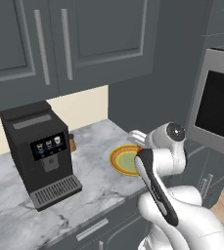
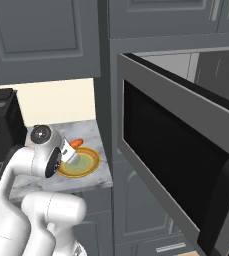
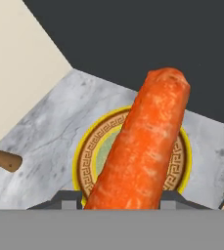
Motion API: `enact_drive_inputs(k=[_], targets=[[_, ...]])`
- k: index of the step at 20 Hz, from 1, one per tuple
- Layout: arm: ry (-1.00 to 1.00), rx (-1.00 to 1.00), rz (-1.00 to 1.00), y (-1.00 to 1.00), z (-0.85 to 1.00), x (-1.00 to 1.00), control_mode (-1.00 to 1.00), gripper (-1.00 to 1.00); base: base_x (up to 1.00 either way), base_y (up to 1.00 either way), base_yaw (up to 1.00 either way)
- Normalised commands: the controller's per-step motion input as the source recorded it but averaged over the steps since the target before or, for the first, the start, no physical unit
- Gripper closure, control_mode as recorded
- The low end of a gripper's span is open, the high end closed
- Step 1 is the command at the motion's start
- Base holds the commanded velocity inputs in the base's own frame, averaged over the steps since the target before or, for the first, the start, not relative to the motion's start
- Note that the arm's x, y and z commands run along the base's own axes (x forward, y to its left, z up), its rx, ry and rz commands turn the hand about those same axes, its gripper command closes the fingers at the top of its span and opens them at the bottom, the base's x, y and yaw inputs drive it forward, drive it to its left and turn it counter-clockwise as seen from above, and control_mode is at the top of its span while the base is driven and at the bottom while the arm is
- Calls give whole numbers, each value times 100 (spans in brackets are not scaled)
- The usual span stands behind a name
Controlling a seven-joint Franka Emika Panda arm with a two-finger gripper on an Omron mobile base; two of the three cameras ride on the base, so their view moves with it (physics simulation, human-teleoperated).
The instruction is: Pick the carrot from the counter and place it in the microwave. Then turn on the microwave.
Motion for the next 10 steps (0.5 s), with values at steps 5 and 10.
enact_drive_inputs(k=[5,10], targets=[[-8,0,0,-8,28,-25,-100,100,0,0,0],[-7,0,0,-8,30,-26,-100,100,0,0,0]])
